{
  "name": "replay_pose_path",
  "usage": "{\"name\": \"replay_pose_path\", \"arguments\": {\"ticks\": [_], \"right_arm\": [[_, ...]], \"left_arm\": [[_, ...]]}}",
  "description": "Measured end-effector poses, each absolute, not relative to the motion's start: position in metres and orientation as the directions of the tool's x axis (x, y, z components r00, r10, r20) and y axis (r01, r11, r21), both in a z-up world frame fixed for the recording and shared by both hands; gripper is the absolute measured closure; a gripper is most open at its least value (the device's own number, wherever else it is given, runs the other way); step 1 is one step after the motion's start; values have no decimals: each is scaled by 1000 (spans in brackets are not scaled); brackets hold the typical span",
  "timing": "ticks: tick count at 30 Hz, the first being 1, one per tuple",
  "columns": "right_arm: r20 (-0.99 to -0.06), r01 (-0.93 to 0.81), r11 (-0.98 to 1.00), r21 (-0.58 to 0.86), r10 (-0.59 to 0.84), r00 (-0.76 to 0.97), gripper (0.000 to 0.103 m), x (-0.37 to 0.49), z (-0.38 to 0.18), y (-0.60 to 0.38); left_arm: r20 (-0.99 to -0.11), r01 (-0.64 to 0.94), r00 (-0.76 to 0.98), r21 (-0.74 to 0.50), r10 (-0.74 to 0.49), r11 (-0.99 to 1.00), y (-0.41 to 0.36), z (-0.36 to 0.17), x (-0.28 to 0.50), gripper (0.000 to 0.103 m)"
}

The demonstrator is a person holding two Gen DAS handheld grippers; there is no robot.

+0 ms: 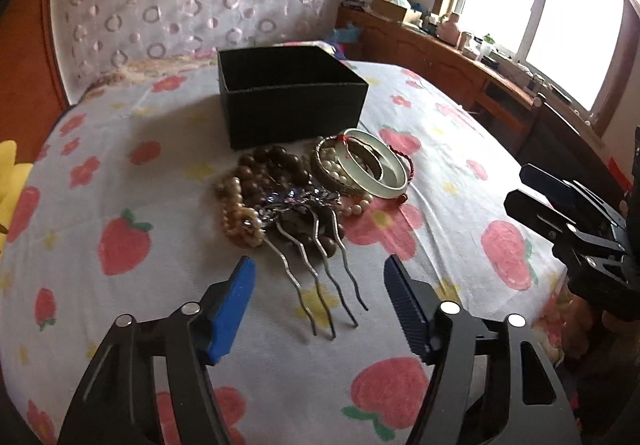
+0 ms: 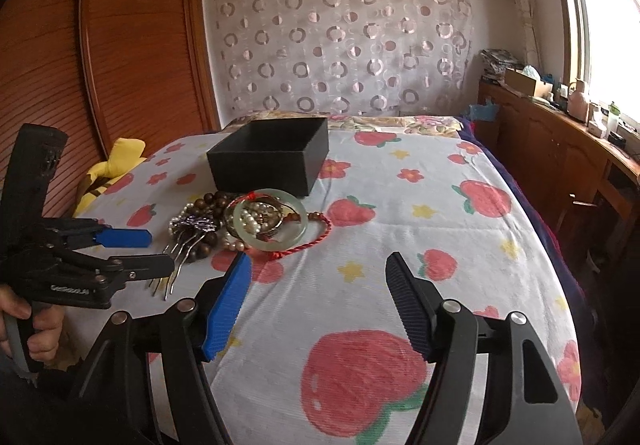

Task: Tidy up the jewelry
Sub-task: 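Lower the left gripper onto the silver hair comb and close, then lift the silver hair comb off the pile with the left gripper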

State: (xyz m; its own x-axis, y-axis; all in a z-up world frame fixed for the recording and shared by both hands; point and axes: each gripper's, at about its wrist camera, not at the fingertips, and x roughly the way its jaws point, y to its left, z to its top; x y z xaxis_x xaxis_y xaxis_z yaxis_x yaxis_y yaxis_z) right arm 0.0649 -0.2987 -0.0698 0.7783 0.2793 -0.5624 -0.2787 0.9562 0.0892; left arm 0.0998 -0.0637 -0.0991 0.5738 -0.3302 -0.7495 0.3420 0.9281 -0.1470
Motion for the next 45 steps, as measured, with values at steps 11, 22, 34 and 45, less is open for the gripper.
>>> {"name": "replay_pose_path", "arguments": {"ticks": [11, 22, 34, 45], "right_arm": [[-551, -263, 960, 91, 269, 790, 31, 63, -66, -305], [-553, -276, 958, 82, 274, 787, 31, 66, -68, -296], [-555, -304, 951, 62, 286, 781, 31, 71, -68, -278], [-561, -307, 950, 62, 288, 776, 31, 71, -70, -277]], "left_arm": [[-781, 313, 563, -102, -271, 944, -73, -112, 118, 59], [-741, 331, 575, -177, -347, 927, -47, -102, 92, 71], [-706, 335, 605, -193, -368, 922, -32, -89, 69, 102], [-673, 340, 613, -248, -414, 907, -15, -82, 72, 100]]}}
